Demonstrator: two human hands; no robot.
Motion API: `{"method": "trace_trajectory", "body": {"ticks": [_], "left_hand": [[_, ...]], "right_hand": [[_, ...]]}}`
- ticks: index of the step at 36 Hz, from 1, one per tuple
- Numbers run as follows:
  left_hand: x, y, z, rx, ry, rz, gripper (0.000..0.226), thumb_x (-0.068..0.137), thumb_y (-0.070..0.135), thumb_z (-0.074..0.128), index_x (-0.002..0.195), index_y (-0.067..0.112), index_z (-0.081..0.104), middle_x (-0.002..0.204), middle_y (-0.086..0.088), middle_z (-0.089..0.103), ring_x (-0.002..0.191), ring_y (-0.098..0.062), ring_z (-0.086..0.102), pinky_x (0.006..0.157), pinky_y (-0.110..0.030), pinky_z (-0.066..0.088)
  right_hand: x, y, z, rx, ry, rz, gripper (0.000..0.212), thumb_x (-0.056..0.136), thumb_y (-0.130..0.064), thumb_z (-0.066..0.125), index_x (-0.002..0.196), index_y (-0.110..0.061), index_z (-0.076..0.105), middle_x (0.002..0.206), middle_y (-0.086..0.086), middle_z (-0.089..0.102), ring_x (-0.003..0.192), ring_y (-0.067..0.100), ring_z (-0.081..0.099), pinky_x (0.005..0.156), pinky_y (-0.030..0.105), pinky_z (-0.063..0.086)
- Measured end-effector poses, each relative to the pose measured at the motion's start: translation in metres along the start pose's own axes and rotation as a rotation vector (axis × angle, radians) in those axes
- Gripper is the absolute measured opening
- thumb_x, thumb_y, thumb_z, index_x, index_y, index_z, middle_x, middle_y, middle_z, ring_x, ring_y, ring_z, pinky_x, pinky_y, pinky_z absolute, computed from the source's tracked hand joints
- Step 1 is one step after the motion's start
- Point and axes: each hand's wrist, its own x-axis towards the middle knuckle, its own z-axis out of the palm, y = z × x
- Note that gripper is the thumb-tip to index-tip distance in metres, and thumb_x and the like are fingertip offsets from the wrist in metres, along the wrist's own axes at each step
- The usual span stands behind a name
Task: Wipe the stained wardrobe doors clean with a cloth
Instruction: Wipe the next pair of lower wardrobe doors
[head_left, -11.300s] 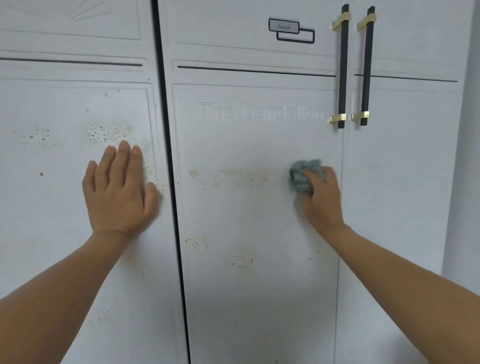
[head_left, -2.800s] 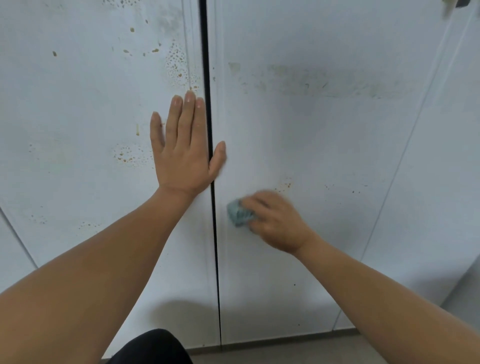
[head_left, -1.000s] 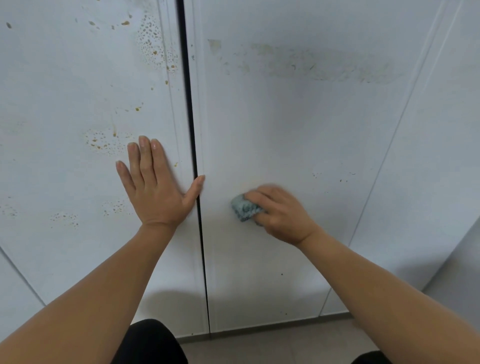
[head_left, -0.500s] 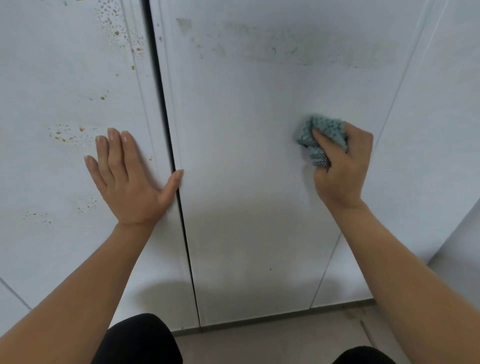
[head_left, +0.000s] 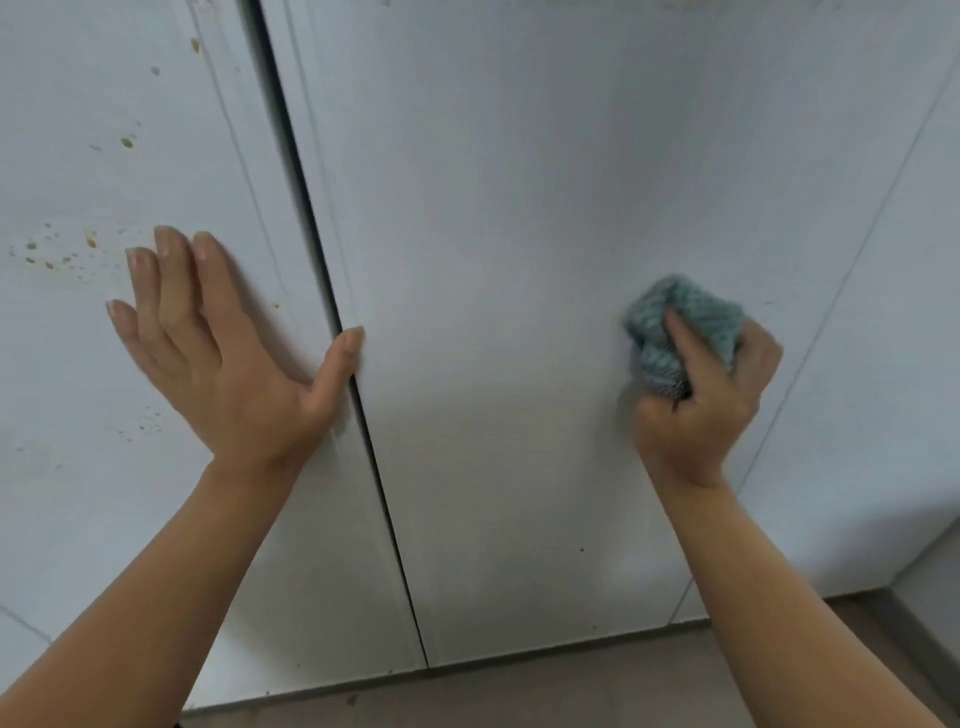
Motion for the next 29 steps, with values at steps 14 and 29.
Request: {"method": "trace_trajectory", "body": {"ticks": [14, 29], "left_hand": [[0.000, -0.002, -0.001, -0.143, -0.046, -0.030, 0.095, 0.094, 0.071, 0.061, 0.160, 0.008, 0.034, 0.162, -0.026, 0.035, 0.151, -0.046, 0.031, 0.109, -0.075, 0.034], [-0.004, -0.005, 0.006, -0.277, -0.105, -0.073, 0.095, 0.093, 0.073, 0.058, 0.166, 0.025, 0.020, 0.167, -0.021, 0.028, 0.152, -0.046, 0.031, 0.112, -0.071, 0.037]], "right_hand": [[0.015, 0.003, -0.033, -0.011, 0.126, 0.543, 0.060, 0.076, 0.004, 0.050, 0.132, -0.014, 0.065, 0.124, 0.010, 0.048, 0.117, 0.030, 0.054, 0.102, 0.039, 0.047], [-0.005, -0.035, -0.002, -0.069, -0.066, 0.329, 0.065, 0.076, 0.006, 0.041, 0.135, -0.010, 0.062, 0.127, 0.005, 0.047, 0.110, 0.018, 0.037, 0.103, 0.010, 0.023]]}}
